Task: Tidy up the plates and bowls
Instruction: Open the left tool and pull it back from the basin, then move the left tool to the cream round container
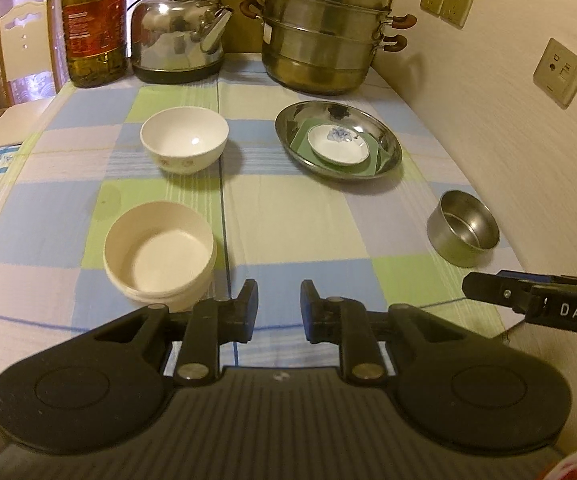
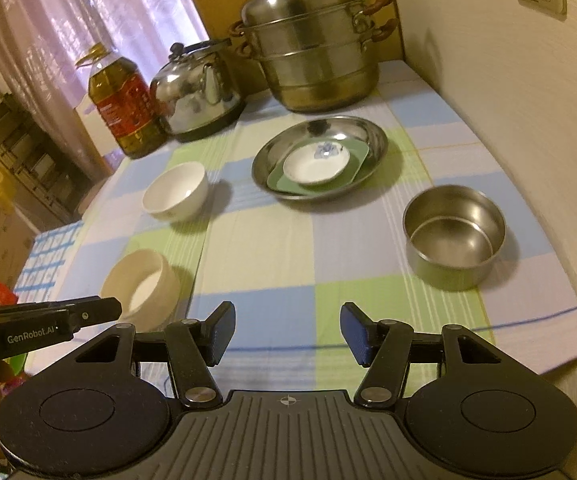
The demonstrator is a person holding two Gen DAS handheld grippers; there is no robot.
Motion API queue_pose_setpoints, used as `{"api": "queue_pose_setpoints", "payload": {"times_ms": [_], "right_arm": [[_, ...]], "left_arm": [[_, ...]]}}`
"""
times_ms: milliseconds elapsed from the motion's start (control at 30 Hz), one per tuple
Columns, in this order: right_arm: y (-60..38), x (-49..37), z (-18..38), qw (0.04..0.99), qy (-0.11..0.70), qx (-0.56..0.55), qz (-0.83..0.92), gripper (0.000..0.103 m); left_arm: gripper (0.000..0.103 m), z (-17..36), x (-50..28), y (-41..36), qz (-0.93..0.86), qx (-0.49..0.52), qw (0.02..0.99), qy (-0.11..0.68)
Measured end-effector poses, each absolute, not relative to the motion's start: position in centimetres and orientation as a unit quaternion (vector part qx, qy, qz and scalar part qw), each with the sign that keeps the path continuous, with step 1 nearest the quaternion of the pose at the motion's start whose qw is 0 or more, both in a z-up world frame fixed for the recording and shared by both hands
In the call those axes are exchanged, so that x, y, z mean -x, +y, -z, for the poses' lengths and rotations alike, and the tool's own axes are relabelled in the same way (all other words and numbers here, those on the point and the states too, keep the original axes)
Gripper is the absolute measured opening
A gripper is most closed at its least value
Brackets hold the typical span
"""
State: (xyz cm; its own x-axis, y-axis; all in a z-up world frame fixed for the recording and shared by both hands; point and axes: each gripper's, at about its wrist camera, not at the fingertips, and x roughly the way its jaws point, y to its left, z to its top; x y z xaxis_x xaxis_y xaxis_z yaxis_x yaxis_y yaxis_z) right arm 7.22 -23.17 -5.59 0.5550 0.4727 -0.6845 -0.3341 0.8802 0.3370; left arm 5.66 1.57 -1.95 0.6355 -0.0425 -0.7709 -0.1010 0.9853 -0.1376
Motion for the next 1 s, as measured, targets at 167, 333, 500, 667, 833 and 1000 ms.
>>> {"api": "queue_pose_setpoints", "payload": {"times_ms": [167, 333, 500, 667, 833, 1000], "right_arm": [[-23.0, -5.7, 5.8, 0.874, 0.417, -0.076, -0.238, 0.058], [-22.4, -4.7, 6.0, 0.869, 0.422, -0.068, -0.249, 0.058], [-21.4, -4.1, 6.4, 0.862, 0.43, -0.059, -0.262, 0.058], [-20.3, -3.6, 6.9, 0.855, 0.438, -0.049, -0.274, 0.058], [-19.3, -3.8, 7.5, 0.848, 0.449, -0.044, -0.28, 0.058], [-17.9, -4.4, 8.2, 0.839, 0.464, -0.042, -0.283, 0.058]], "left_arm": [[0.02, 2.0, -3.9, 1.6, -0.025, 0.087, 0.9, 0.427], [0.02, 2.1, -2.2, 1.9, -0.037, 0.09, 0.898, 0.43], [0.021, 2.3, -0.7, 2.6, -0.052, 0.097, 0.894, 0.434], [0.021, 2.8, 0.3, 3.6, -0.066, 0.105, 0.888, 0.442], [0.021, 3.5, 0.9, 5.0, -0.076, 0.115, 0.882, 0.451], [0.021, 3.9, 1.1, 7.0, -0.09, 0.118, 0.877, 0.457]]}}
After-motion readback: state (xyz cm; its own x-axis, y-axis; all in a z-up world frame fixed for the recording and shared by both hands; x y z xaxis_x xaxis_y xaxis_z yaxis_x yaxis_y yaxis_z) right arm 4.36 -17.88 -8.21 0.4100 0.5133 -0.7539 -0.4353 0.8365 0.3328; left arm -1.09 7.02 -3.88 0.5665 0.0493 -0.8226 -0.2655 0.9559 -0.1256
